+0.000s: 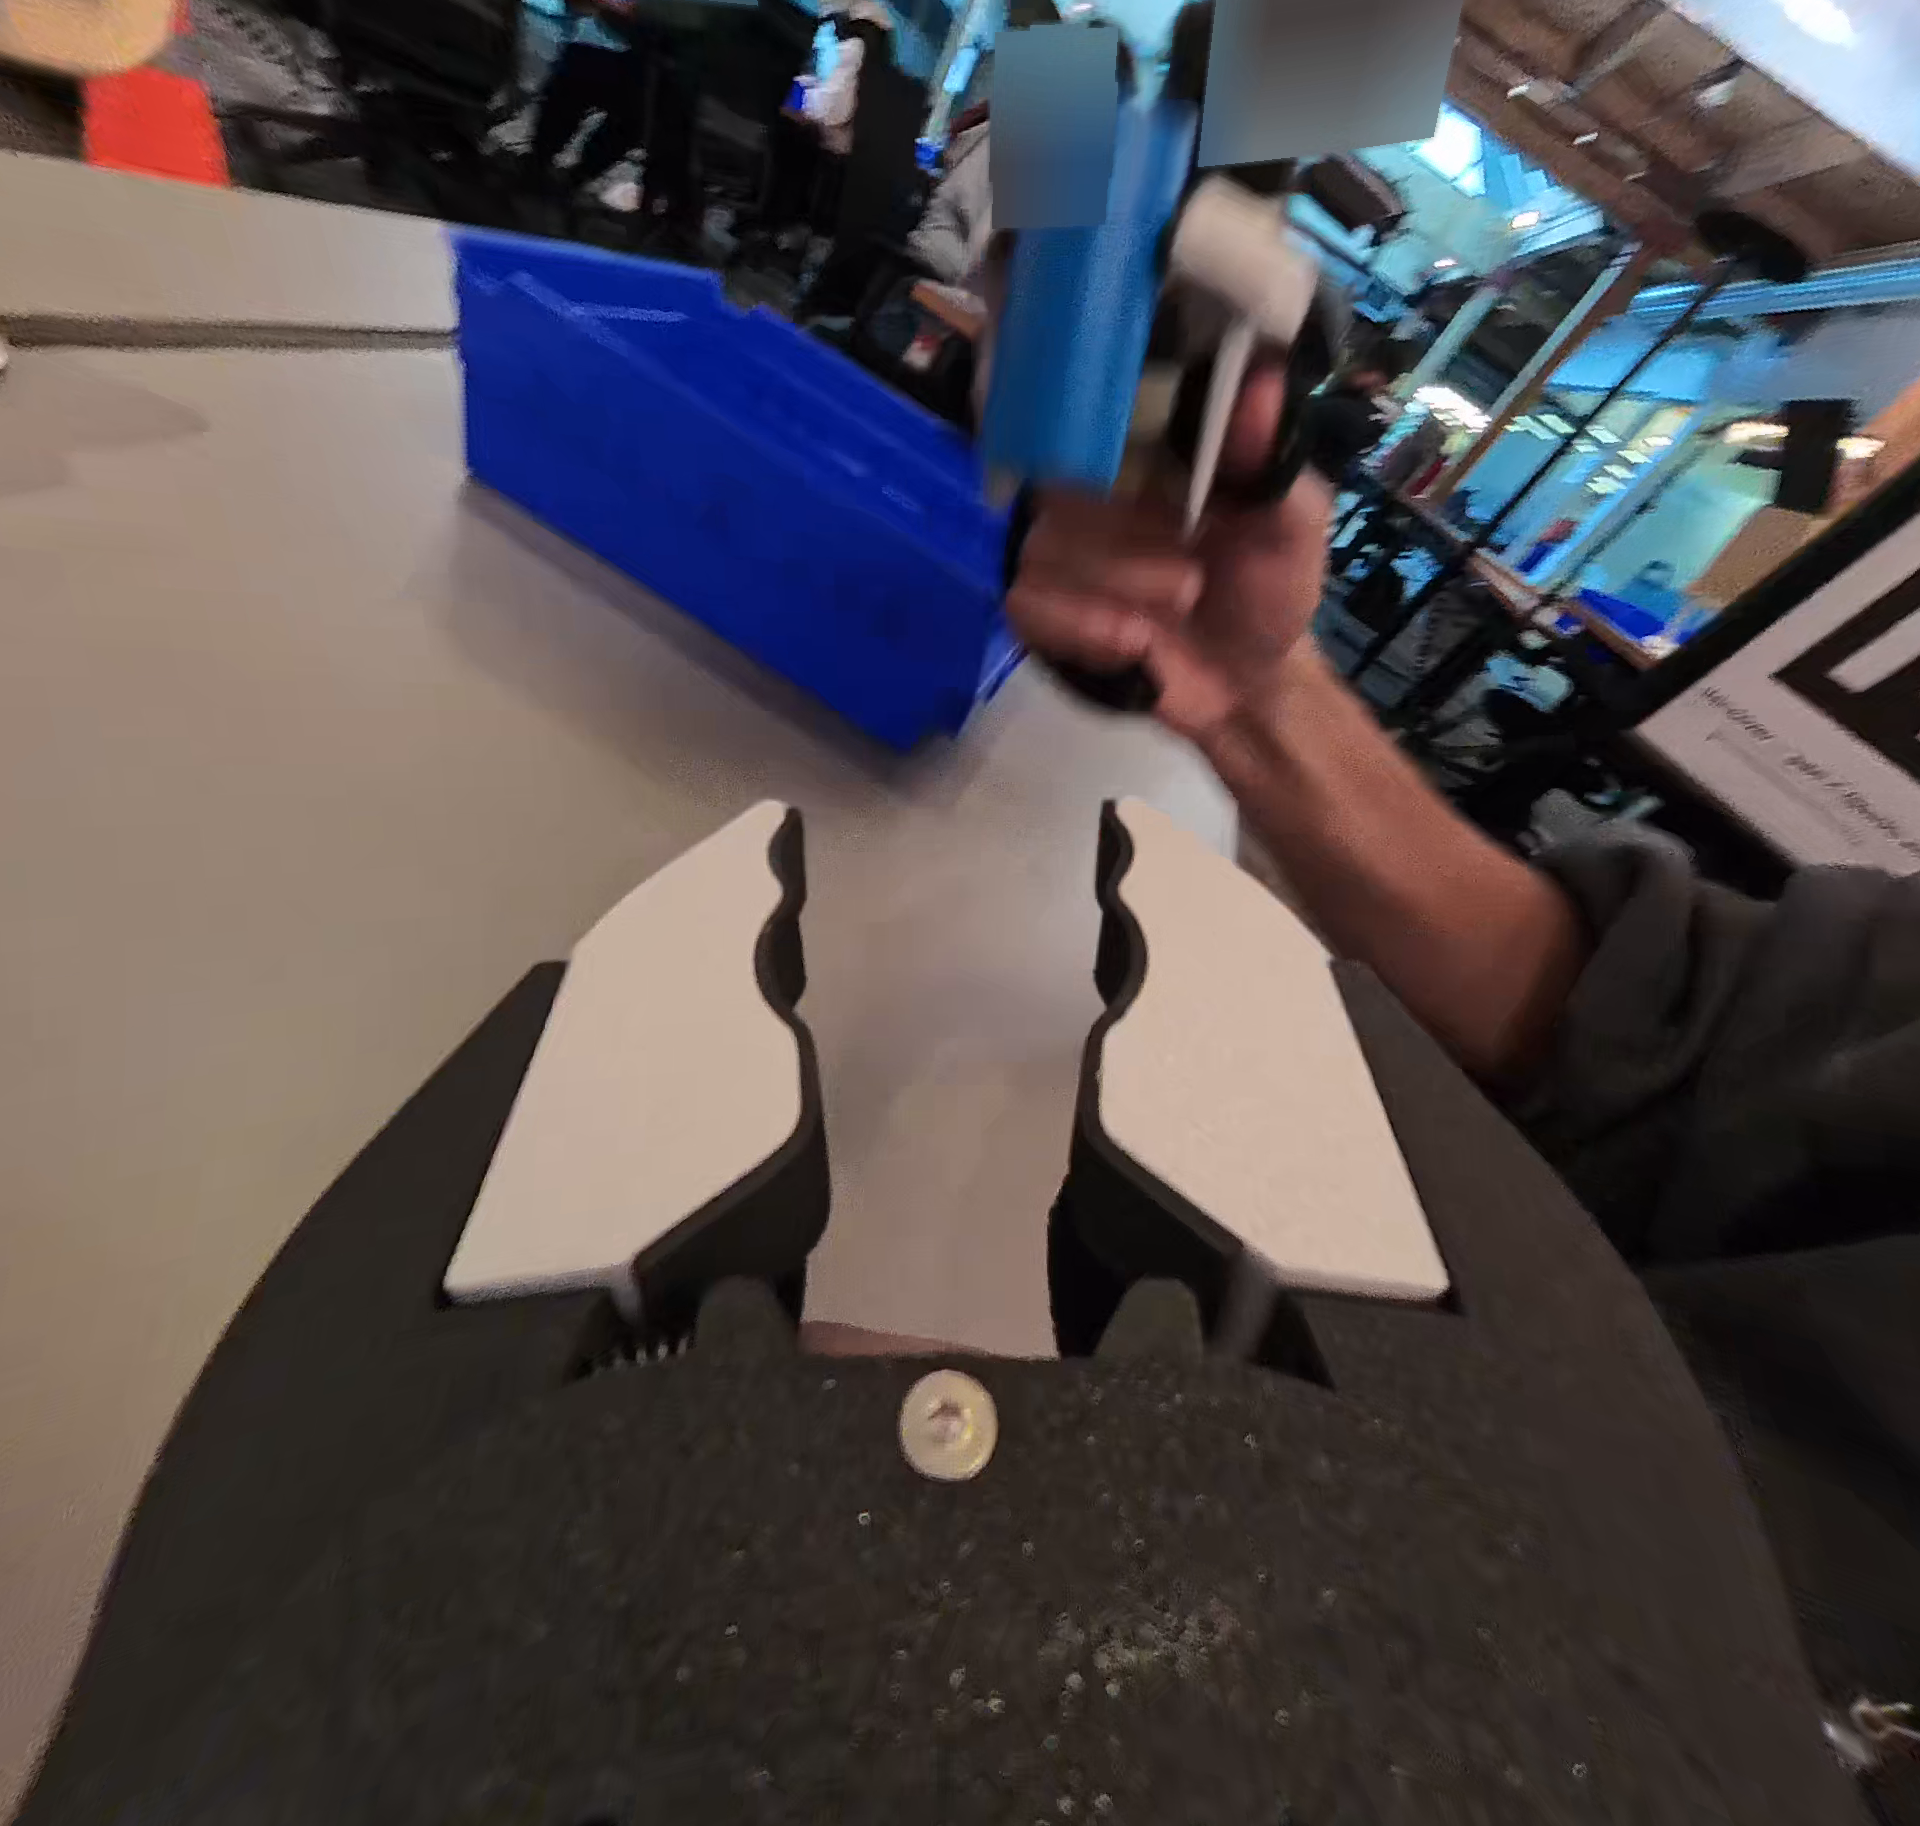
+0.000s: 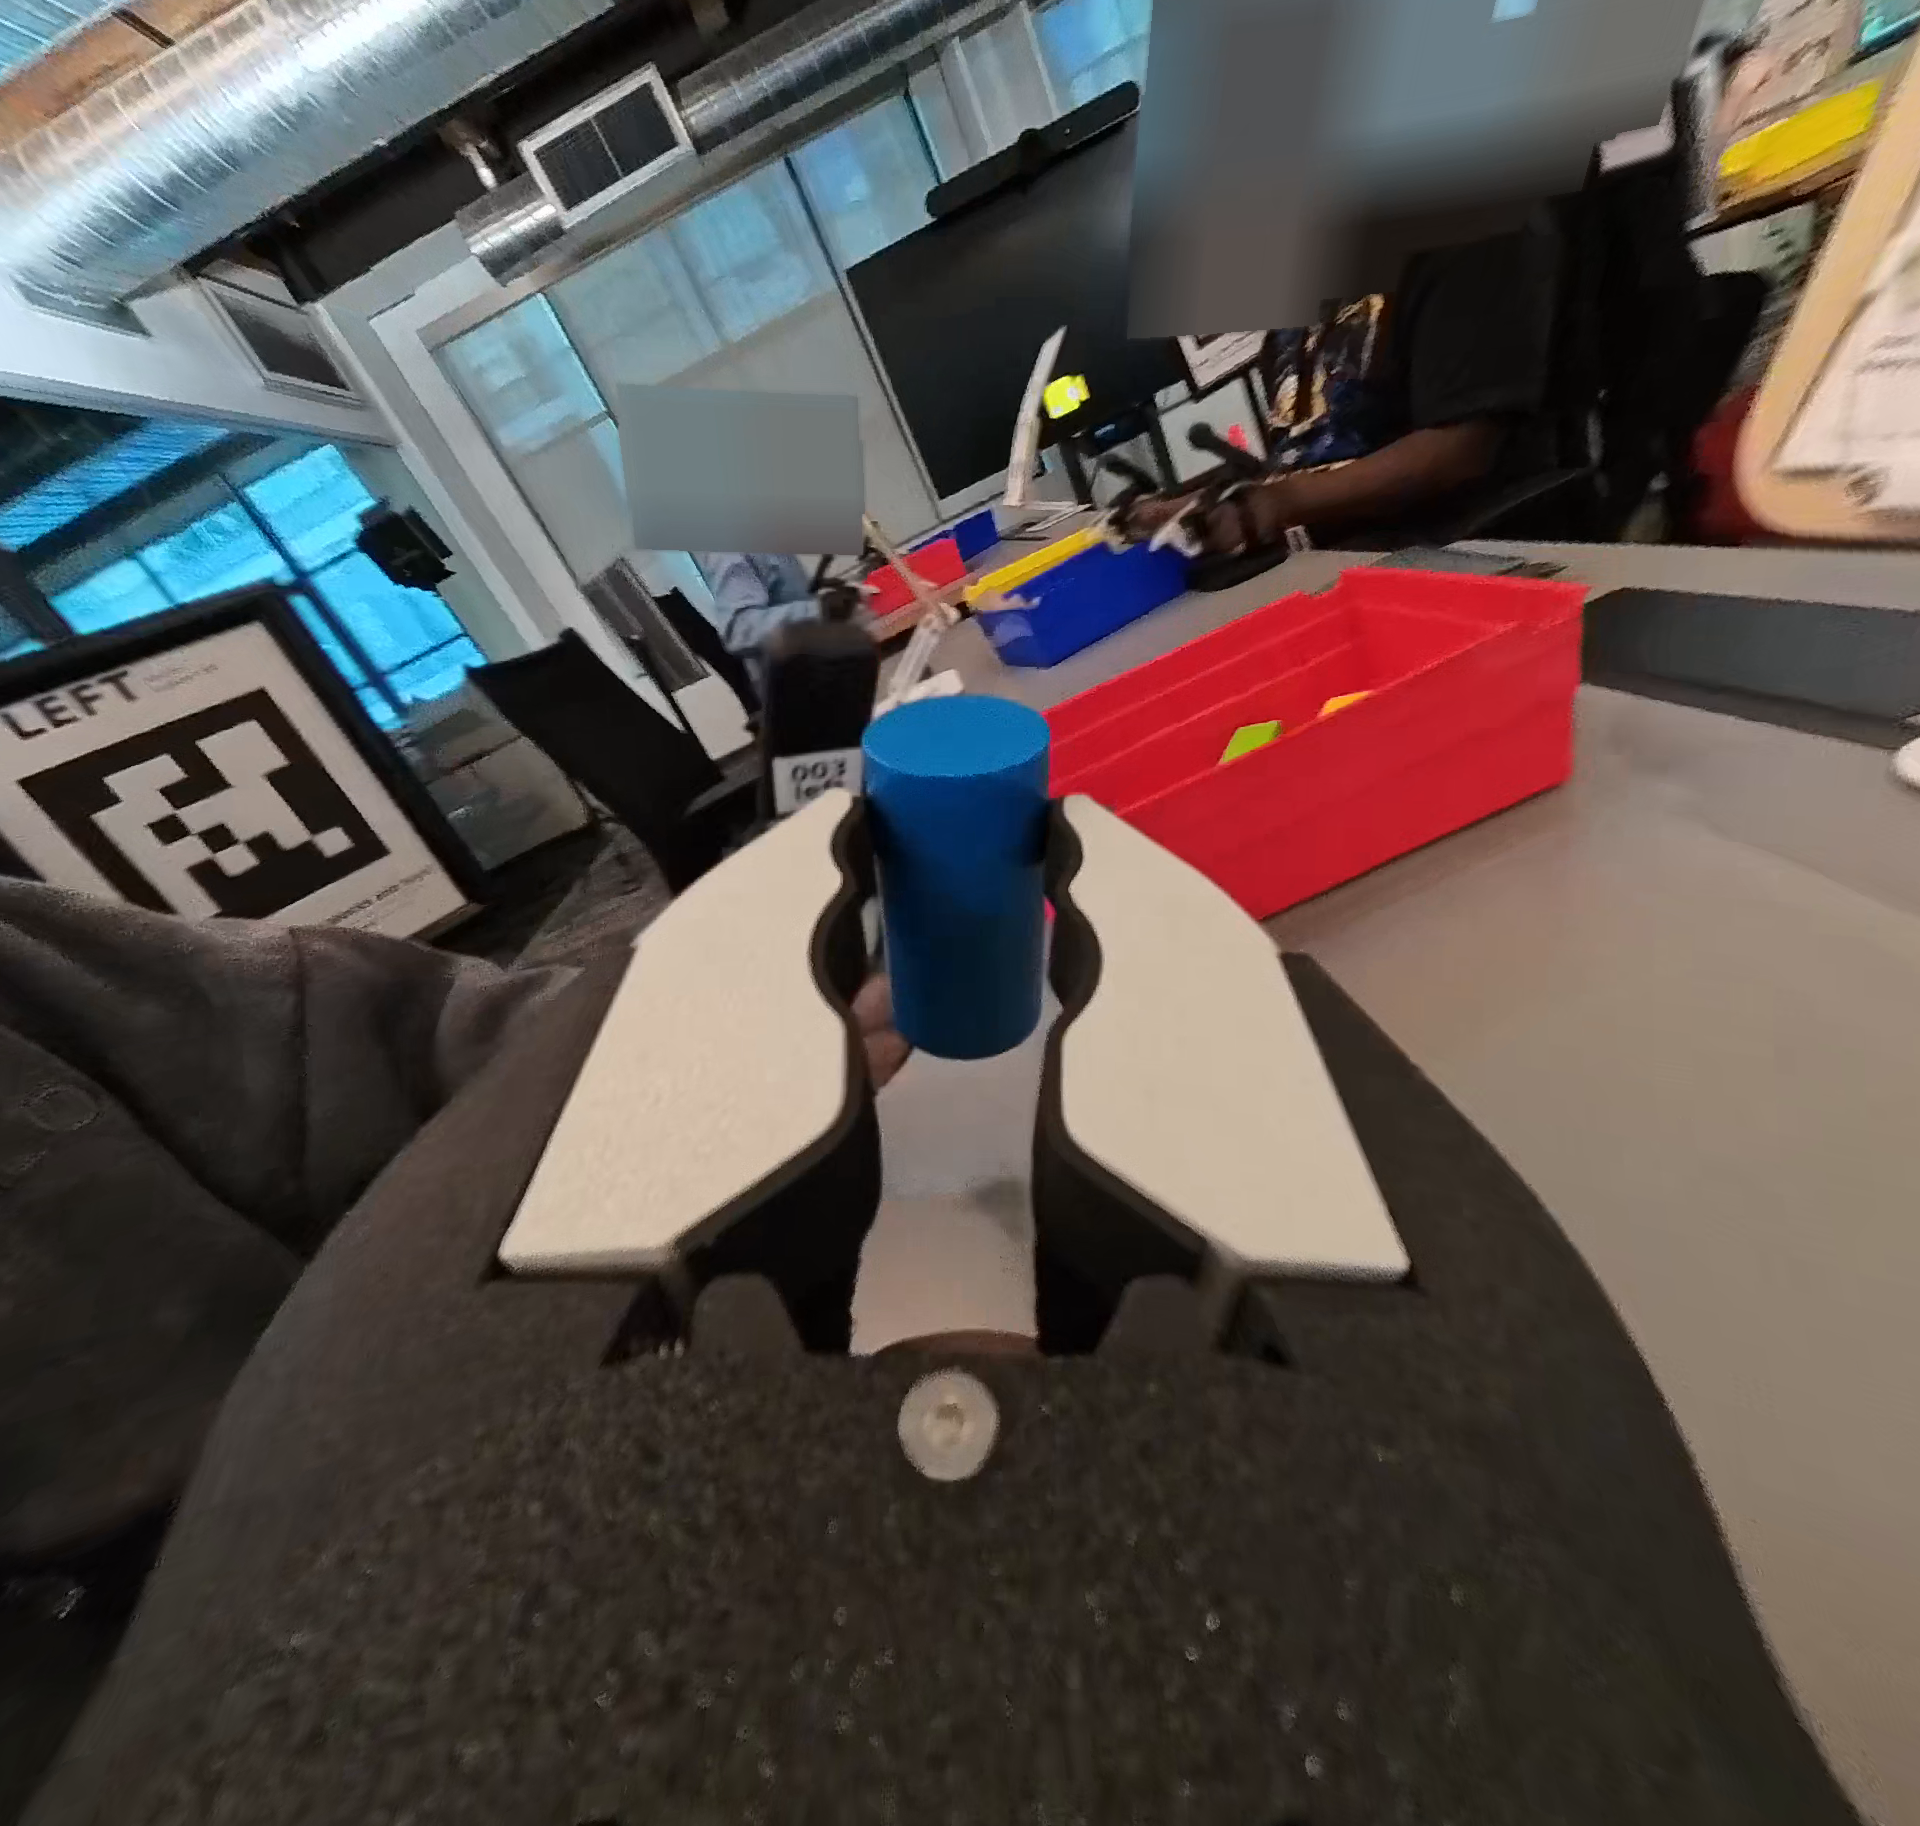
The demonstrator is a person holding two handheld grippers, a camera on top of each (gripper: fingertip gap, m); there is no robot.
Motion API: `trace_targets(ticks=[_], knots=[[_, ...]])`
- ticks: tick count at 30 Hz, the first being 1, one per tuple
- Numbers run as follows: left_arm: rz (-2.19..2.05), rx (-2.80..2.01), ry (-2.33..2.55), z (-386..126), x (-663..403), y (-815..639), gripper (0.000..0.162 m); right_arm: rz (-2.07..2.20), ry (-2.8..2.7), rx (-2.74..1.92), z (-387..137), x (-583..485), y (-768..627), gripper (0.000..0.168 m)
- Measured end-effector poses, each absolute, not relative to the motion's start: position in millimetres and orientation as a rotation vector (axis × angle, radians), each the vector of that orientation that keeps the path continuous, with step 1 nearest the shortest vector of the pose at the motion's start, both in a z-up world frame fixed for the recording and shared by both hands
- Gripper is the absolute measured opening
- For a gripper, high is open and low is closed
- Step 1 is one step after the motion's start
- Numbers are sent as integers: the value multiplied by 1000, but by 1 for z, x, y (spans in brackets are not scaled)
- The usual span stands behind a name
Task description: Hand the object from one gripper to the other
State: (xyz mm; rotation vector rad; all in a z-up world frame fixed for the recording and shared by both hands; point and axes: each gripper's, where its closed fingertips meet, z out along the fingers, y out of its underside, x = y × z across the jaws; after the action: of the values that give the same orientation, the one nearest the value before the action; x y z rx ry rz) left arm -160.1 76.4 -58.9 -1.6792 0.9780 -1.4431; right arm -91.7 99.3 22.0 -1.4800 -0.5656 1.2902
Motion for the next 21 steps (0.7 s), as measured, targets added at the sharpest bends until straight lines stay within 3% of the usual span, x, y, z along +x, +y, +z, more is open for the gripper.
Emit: trace_targets(ticks=[5, 9, 15, 21], knots=[[-1328, -1840, 968, -117, -191, 33, 48, 689, -507, -1675, 59, 21, 112, 31], [-1266, -1783, 1052, -114, -195, 1, 46, 9, -724, -2078, -1, 117, 129, 32], [-1184, -1693, 1127, -103, -194, -5, 43, -249, -1204, -2637, -115, 187, 107, 32], [-1209, -1716, 1144, -106, -192, -8, 43, -331, -1513, -2757, -162, 213, 98, 32]])
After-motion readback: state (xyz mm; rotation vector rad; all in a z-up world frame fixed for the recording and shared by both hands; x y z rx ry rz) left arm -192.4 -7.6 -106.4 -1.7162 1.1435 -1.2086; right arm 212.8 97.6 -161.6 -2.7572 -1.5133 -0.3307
